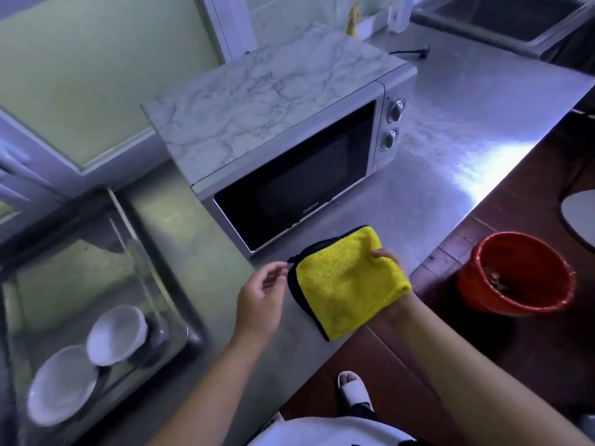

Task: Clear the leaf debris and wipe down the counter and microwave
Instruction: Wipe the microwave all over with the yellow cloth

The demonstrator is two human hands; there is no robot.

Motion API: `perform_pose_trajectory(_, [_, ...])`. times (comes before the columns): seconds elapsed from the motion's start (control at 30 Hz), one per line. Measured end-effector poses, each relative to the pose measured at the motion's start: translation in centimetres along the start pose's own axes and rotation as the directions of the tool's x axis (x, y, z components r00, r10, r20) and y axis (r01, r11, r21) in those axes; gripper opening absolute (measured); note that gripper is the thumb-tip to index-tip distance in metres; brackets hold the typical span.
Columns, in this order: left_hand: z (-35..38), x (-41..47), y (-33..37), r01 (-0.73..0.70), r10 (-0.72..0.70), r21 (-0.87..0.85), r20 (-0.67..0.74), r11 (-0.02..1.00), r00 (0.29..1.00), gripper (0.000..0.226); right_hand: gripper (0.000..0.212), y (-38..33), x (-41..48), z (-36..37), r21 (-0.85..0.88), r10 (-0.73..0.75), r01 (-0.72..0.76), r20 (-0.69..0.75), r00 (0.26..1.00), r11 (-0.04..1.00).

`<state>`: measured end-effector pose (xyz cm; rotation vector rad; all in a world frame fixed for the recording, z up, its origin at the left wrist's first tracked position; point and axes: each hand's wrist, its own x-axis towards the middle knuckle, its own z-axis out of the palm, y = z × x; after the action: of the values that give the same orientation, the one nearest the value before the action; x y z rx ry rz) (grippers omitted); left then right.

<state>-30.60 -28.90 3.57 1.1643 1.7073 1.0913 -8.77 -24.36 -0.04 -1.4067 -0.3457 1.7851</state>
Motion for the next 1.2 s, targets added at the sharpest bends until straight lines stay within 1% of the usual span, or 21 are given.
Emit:
perform_pose_trajectory(0.03, [-0.5,-0.5,-1.2,0.068,-0.068,-0.009,-0.027,0.998,0.997,0.029,0.032,-0.4,0.8,-0.2,-0.059,0.070,-0.072,-0.031,0.997,0.996])
perform_pose_trajectory(0.1, [-1.7,-1.2,-3.2,0.155,-0.155,-0.002,-0.058,0.988,0.986,0.028,0.043,-0.5,2.9,-0.9,-0.196,0.107,-0.136,-0.152,0.983,0.971])
perform_pose_trajectory(0.17, [-3.0,-2.0,-4.5,0.212,-0.211,0.000,-0.082,0.977,0.974,0.027,0.035,0.0,3.6,-1.5,-0.318,0.063,-0.134,-0.222,0.973,0.939])
perform_pose_trajectory(0.23, [-3.8,-2.8,-5.5,0.265,-0.266,-0.023,-0.102,0.964,0.959,0.025,0.021,0.5,3.1,-1.2,-0.393,0.025,-0.094,-0.178,0.984,0.915])
perform_pose_trajectory(0.27, [-3.9,-3.2,-5.9,0.282,-0.284,-0.033,-0.112,0.959,0.952,0.024,0.025,0.9,3.0,-0.9,-0.485,0.000,-0.060,-0.124,0.992,0.873])
perform_pose_trajectory(0.3, [-3.9,-3.6,-6.2,0.299,-0.301,-0.037,-0.116,0.954,0.947,0.023,0.039,1.5,3.1,-0.7,-0.615,-0.038,0.007,-0.036,0.999,0.789])
perform_pose_trajectory(0.33, [-3.8,-4.0,-6.4,0.314,-0.316,-0.042,-0.114,0.949,0.942,0.023,0.058,2.3,3.5,-0.4,-0.755,-0.068,0.097,0.070,0.995,0.648])
perform_pose_trajectory(0.4, [-3.4,-4.5,-6.7,0.342,-0.344,-0.044,-0.092,0.939,0.934,0.024,0.078,4.2,3.7,0.2,-0.939,-0.083,0.228,0.214,0.973,0.257])
perform_pose_trajectory(0.43, [-3.2,-4.7,-6.7,0.355,-0.357,-0.036,-0.075,0.934,0.931,0.024,0.084,5.1,3.8,0.3,-0.958,-0.101,0.250,0.238,0.966,0.138])
perform_pose_trajectory(0.47, [-3.1,-4.9,-6.8,0.366,-0.366,-0.026,-0.059,0.930,0.929,0.025,0.089,5.6,3.7,0.4,-0.958,-0.122,0.265,0.252,0.960,0.108])
perform_pose_trajectory(0.5, [-3.1,-5.0,-6.9,0.372,-0.373,-0.019,-0.046,0.928,0.927,0.026,0.094,5.9,3.5,0.4,-0.953,-0.152,0.271,0.251,0.956,0.133])
perform_pose_trajectory(0.57, [-3.2,-5.2,-7.1,0.379,-0.379,-0.010,-0.029,0.926,0.925,0.027,0.094,6.2,3.5,-0.2,-0.925,-0.265,0.282,0.214,0.940,0.253])
perform_pose_trajectory(0.63, [-3.4,-5.3,-7.2,0.391,-0.391,-0.015,-0.020,0.920,0.920,0.029,0.084,5.9,3.7,-1.4,-0.917,-0.364,0.222,0.093,0.927,0.332])
perform_pose_trajectory(0.67, [-3.4,-5.4,-7.2,0.402,-0.403,-0.027,-0.019,0.915,0.915,0.029,0.076,5.7,3.8,-2.1,-0.923,-0.370,0.155,0.015,0.929,0.352])
perform_pose_trajectory(0.73, [-3.2,-5.5,-7.3,0.425,-0.426,-0.048,-0.010,0.904,0.905,0.030,0.049,5.2,3.9,-3.2,-0.922,-0.299,0.028,-0.096,0.949,0.385])
perform_pose_trajectory(0.8, [-2.8,-5.6,-7.1,0.435,-0.435,-0.032,0.009,0.900,0.900,0.029,0.033,4.6,3.9,-3.4,-0.909,-0.187,-0.022,-0.110,0.976,0.417])
perform_pose_trajectory(0.93, [-2.0,-5.1,-6.2,0.420,-0.418,-0.013,0.058,0.908,0.906,0.025,0.028,3.8,3.5,-2.2,-0.901,-0.059,0.012,-0.015,0.998,0.433])
perform_pose_trajectory(1.0, [-1.5,-4.5,-5.2,0.401,-0.400,0.003,0.086,0.916,0.912,0.024,0.024,3.4,2.6,-1.5,-0.856,-0.048,0.091,0.078,0.996,0.508])
perform_pose_trajectory(1.07, [-1.1,-3.8,-3.8,0.334,-0.337,0.045,0.113,0.942,0.935,0.028,0.025,2.6,1.2,-1.1,-0.855,-0.091,0.217,0.197,0.976,0.471])
perform_pose_trajectory(1.13, [-1.0,-3.0,-2.1,0.122,-0.156,0.186,0.182,0.975,0.971,0.048,0.030,1.2,-0.2,-0.9,-0.856,-0.124,0.328,0.304,0.944,0.400])
perform_pose_trajectory(1.2, [-0.9,-1.9,-0.1,-0.171,0.031,0.369,0.355,0.914,0.934,0.080,0.035,-0.7,-1.8,-0.6,-0.815,-0.110,0.428,0.420,0.901,0.390])
